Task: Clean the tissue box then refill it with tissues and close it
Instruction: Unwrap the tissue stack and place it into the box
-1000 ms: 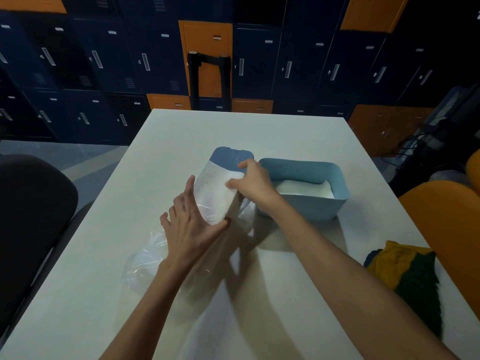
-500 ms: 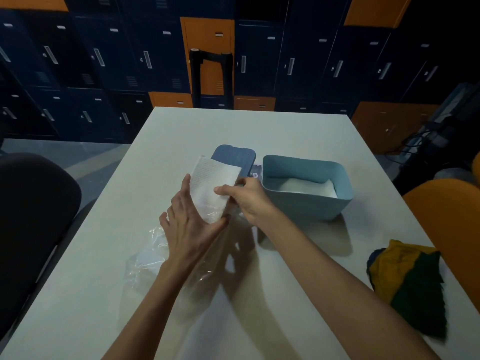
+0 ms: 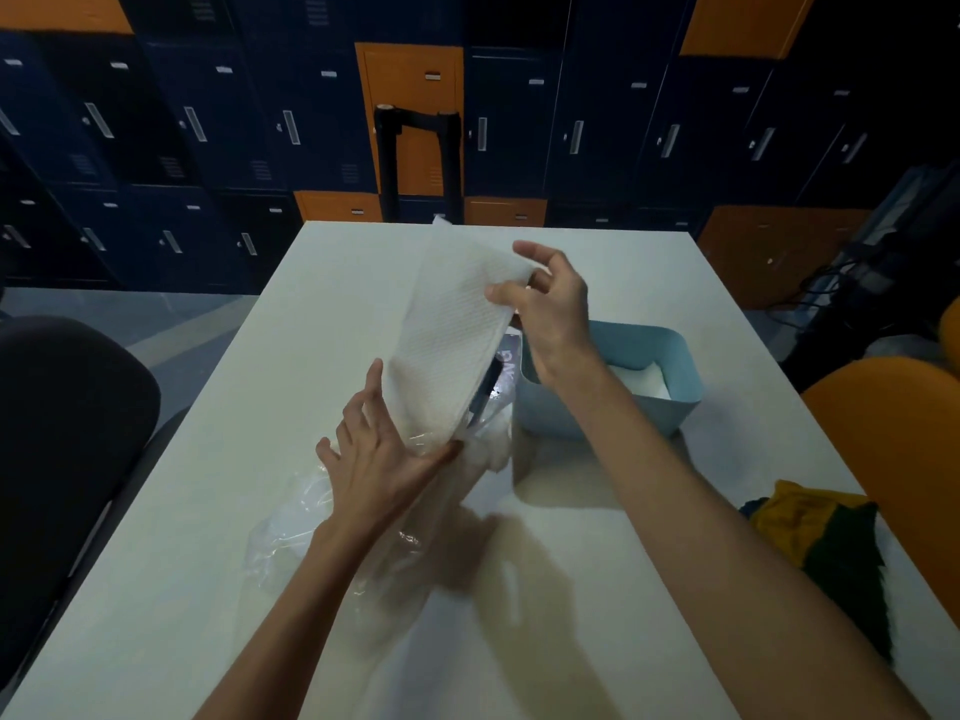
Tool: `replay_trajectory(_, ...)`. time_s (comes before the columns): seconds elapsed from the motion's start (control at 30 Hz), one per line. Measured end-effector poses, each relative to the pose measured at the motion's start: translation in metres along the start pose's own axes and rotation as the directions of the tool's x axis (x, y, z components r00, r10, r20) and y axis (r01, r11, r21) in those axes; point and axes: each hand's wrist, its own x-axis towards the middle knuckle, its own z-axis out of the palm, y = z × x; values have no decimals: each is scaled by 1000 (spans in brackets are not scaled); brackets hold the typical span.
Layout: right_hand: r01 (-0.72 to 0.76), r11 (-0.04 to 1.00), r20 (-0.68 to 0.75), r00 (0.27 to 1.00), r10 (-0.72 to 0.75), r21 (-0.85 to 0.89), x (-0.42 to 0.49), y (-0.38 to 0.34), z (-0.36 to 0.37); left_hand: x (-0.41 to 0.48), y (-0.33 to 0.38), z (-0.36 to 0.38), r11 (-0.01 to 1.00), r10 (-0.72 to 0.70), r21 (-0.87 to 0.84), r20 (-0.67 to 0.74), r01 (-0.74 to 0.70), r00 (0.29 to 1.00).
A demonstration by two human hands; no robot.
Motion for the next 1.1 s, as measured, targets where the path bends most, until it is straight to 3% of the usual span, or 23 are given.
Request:
replay_trajectory(0.13, 35, 994, 44, 998, -40, 105, -1, -21, -21, 15, 11, -14, 999, 50, -12, 125, -49, 991)
replay_trajectory(0.2, 57, 988, 94, 993, -71, 145, -4, -31, -30, 21, 33, -30, 981, 125, -159, 86, -111, 988)
replay_trajectory(0.27, 76, 989, 162, 982, -96, 128, -10, -40, -36, 23, 58, -46, 885, 151, -453, 53, -111, 987)
replay_trajectory(0.33, 76, 992, 232, 968, -98, 102, -19, -44, -40, 25, 75, -57, 718, 197, -688, 59, -103, 979)
replay_trajectory(0.43, 71, 993, 298, 950, -95, 91, -31, -38, -46, 23, 84, -51, 566, 309, -809, 32, -157, 951)
replay_trajectory(0.57, 23, 999, 294, 955, -34, 40, -47, -15, -63, 7, 82, -23, 483, 290, -859, -24, -168, 957)
replay_trajectory(0.73, -16, 983, 137, 990, 41, -182, -65, 18, -76, -13, 81, 4, 513, 279, -839, -38, -182, 960)
replay_trajectory(0.87, 59, 990, 48, 997, -53, -131, -71, 21, -77, -20, 88, 11, 489, 287, -845, -77, -216, 955)
replay_trajectory(0.97, 71, 988, 53, 997, -65, -135, -77, 27, -78, -24, 85, 18, 516, 275, -832, -63, -203, 959)
replay_trajectory(1.1, 11, 971, 138, 990, 23, -241, -82, 49, -85, -29, 69, 35, 619, 265, -765, -6, -176, 964)
